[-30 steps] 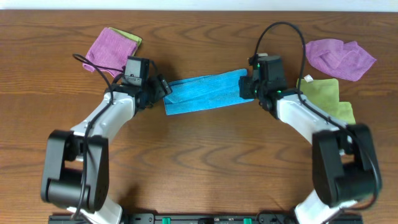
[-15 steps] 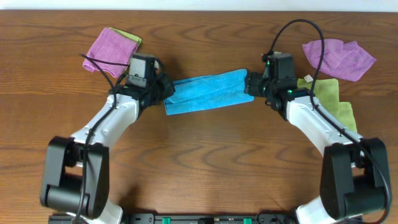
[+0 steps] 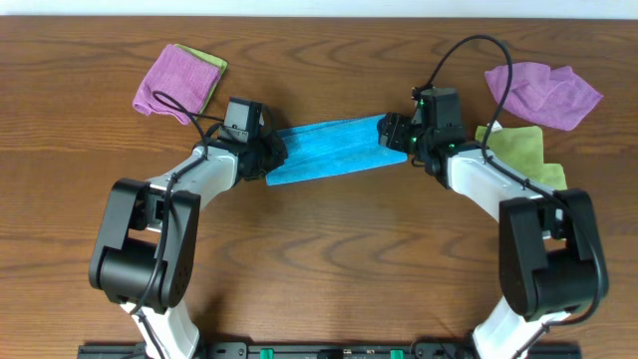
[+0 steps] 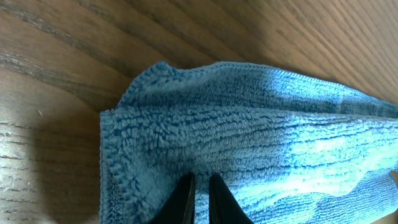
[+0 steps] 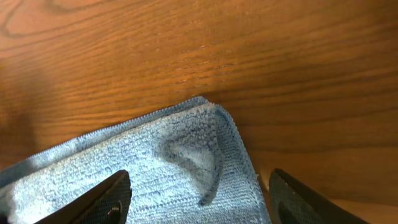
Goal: Fold the cloth
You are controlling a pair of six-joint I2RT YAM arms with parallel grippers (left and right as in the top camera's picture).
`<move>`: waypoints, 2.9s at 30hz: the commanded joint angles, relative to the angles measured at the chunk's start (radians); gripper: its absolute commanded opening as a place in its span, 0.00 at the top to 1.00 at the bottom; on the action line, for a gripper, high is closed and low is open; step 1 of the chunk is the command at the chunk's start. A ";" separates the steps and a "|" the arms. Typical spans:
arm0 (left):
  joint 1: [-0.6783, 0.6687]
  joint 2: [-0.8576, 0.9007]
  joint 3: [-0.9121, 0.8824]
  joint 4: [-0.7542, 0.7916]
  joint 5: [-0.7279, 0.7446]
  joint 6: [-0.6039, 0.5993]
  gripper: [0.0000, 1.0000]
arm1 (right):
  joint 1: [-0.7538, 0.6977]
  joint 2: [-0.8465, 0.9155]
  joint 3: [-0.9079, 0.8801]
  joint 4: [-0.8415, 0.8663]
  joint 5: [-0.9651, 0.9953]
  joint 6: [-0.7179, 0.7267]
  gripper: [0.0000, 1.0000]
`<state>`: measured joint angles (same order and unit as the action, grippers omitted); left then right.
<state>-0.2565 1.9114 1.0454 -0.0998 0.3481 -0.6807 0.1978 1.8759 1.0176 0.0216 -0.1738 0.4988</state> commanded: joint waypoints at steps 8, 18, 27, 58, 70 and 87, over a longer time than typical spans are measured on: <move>0.000 0.019 0.006 0.000 -0.026 -0.005 0.90 | 0.000 0.107 0.001 0.058 -0.042 0.098 0.33; 0.000 0.019 0.006 0.000 -0.025 -0.016 0.89 | 0.005 0.149 0.001 0.111 -0.116 0.138 0.59; 0.001 0.018 0.006 0.000 -0.014 -0.016 0.90 | -0.003 0.123 0.002 0.217 -0.218 0.136 0.99; 0.001 0.018 0.035 0.001 0.012 -0.016 0.94 | 0.308 -0.058 0.024 0.237 -0.079 0.080 0.99; 0.001 0.018 0.036 0.000 0.045 -0.014 0.94 | 0.365 0.058 0.101 0.240 -0.070 0.068 0.99; 0.056 0.016 0.200 -0.275 0.045 0.137 0.94 | 0.425 0.101 0.133 0.222 -0.058 0.014 0.99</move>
<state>-0.2169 1.9118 1.1988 -0.3389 0.3897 -0.6037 0.6155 1.9591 1.1309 0.2466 -0.2459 0.5423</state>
